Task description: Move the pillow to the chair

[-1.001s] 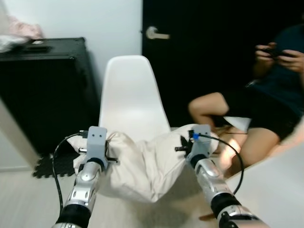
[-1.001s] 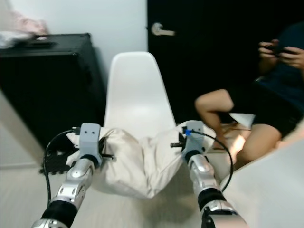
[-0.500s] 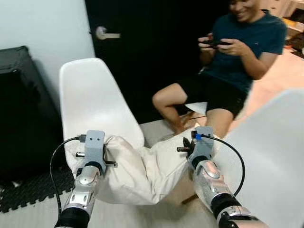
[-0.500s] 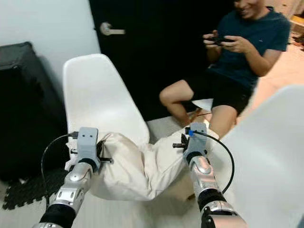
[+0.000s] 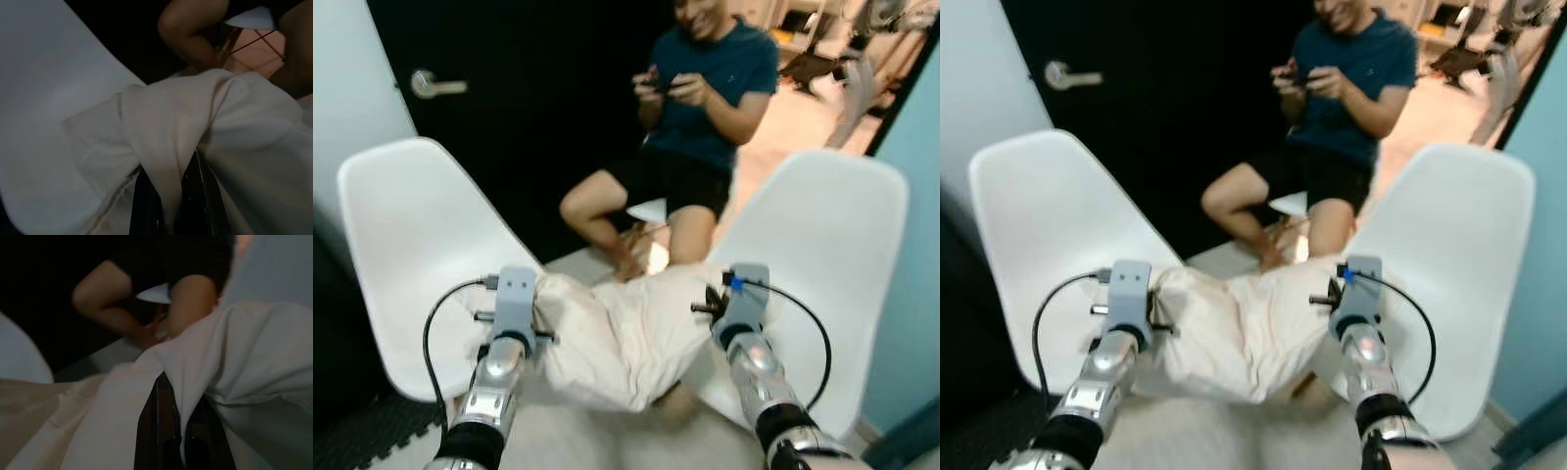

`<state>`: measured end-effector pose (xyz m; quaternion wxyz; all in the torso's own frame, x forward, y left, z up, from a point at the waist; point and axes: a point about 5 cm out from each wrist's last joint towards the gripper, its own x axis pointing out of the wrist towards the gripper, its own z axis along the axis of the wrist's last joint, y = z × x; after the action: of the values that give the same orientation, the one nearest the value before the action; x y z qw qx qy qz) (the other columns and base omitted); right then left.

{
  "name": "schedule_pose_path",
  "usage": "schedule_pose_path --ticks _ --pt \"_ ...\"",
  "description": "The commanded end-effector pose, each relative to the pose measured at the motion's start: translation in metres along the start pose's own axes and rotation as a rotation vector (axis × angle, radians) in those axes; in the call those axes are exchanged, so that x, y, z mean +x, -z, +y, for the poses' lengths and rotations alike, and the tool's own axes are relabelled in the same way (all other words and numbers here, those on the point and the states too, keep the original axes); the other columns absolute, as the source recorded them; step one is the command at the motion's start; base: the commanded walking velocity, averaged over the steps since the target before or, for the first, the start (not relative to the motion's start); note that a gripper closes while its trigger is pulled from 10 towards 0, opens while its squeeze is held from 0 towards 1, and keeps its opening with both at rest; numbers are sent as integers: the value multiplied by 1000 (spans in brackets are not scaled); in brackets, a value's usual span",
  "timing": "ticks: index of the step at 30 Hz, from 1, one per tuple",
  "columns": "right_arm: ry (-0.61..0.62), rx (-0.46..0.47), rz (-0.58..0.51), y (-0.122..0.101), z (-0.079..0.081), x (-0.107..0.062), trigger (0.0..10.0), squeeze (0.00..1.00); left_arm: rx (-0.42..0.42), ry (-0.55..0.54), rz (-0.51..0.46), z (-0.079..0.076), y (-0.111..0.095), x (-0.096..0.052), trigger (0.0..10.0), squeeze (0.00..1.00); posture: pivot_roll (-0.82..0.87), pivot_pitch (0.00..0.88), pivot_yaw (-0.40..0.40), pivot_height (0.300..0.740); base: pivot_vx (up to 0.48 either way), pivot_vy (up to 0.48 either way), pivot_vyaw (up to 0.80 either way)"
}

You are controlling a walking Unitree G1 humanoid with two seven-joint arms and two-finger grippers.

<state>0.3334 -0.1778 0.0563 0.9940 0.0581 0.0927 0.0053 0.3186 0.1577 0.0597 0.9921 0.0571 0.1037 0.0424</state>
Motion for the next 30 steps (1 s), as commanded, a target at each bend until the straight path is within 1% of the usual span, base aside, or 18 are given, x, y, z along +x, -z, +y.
schedule_pose_path --ticks 1,2,3,4,5,6,7,10,11,12,13,14,16,20,24,30 --pt "-22 4 -28 -6 8 3 10000 0 -6 -9 -6 1 -6 4 10000 0 -5 34 7 740 0 0 -800" --pt "-22 4 -28 -6 8 3 10000 0 -6 -9 -6 1 -6 4 10000 0 -5 34 7 740 0 0 -800" --pt "-24 5 -29 -6 8 3 10000 0 -35 -8 -7 1 -7 4 10000 0 -4 35 6 740 0 0 -800" --pt "-26 5 -29 -6 9 3 10000 0 -63 6 -26 0 -9 4 10000 0 -4 34 5 740 0 0 -800" --pt "-26 5 -29 -6 9 3 10000 0 -63 6 -26 0 -9 4 10000 0 -4 34 5 740 0 0 -800" --pt "-28 4 -29 -6 9 3 10000 0 -105 36 -55 -2 -11 3 10000 0 -5 34 5 740 0 0 -800" --pt "-28 4 -29 -6 9 3 10000 0 -74 42 -65 -1 -11 3 10000 0 -6 34 6 740 0 0 -800" --pt "-28 4 -29 -7 9 3 10000 0 -50 28 -69 1 -11 2 10000 0 -7 34 6 740 0 0 -800" --pt "-28 4 -29 -7 9 3 10000 0 -99 5 -69 2 -10 2 10000 0 -7 34 6 740 0 0 -800" --pt "-28 4 -29 -7 9 3 10000 0 -125 -9 -63 3 -10 3 10000 0 -8 36 7 740 0 0 -800" --pt "-29 3 -29 -7 9 3 10000 0 -137 19 -58 1 -10 3 10000 0 -8 36 7 740 0 0 -800" --pt "-29 3 -29 -7 9 3 10000 0 -122 55 -54 -1 -10 2 10000 0 -8 36 6 740 0 0 -800" --pt "-29 2 -28 -6 9 3 10000 0 -53 94 -31 -5 -8 2 10000 0 -8 36 7 740 0 0 -800" --pt "-28 2 -28 -6 9 3 10000 0 -49 110 -22 -7 -6 1 10000 0 -9 37 7 740 0 0 -800" --pt "-29 2 -27 -6 9 3 10000 0 -82 152 -17 -11 -6 0 10000 0 -6 37 6 740 0 0 -800" --pt "-31 2 -24 -5 10 2 10000 0 -58 173 -34 -13 -7 0 10000 0 -6 37 6 740 0 0 -800"
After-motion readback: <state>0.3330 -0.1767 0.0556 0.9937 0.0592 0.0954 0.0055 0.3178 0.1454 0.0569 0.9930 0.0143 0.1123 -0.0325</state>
